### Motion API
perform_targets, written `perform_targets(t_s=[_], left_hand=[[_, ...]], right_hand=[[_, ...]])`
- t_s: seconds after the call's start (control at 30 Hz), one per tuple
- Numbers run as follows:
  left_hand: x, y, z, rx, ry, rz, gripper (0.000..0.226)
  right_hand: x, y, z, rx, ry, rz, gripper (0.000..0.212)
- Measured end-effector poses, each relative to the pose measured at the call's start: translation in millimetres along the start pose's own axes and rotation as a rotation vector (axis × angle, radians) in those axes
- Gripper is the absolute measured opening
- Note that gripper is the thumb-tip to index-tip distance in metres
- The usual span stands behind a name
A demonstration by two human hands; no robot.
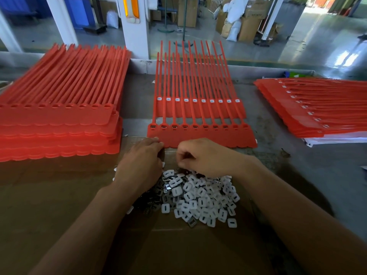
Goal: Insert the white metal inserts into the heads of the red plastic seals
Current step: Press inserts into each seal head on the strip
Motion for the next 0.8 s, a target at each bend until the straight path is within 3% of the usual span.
perform_targets(t_s=[0.13, 0.47, 0.67, 0.8], left_hand=[[-0.2, 0.4, -0.7, 0.003, -0.005, 0.0, 0.049], [-1.1, -1.2, 1.1, 0.021, 0.003, -0.007, 0.049], [-1.8, -1.6, 2.2, 0.024, 0.011, -0.013, 0.049], [-1.9, -1.4, 2.7, 0.019, 0.007, -0.015, 0.048]], right_hand=[[6.4, 16.0, -5.7, -0.162, -0.029, -0.194, 0.021], [15.5, 40.0, -55.1, -0.257, -0.182, -0.473, 0.018], [27.7, 67.4, -114.0, -0.3, -0.412, -0.722, 0.017], [35.6, 72.2, -146.3, -0.293, -0.571, -0.748, 0.014]])
Point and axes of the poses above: each hand's wrist, its own x-axis away from the middle knuckle, its own y-axis out of the back of the hand, z = x × y, the point moved 6 cm from there along -x, towards the middle knuckle, and after that the axes turned 2 degrees about x, right-handed, at the moved point
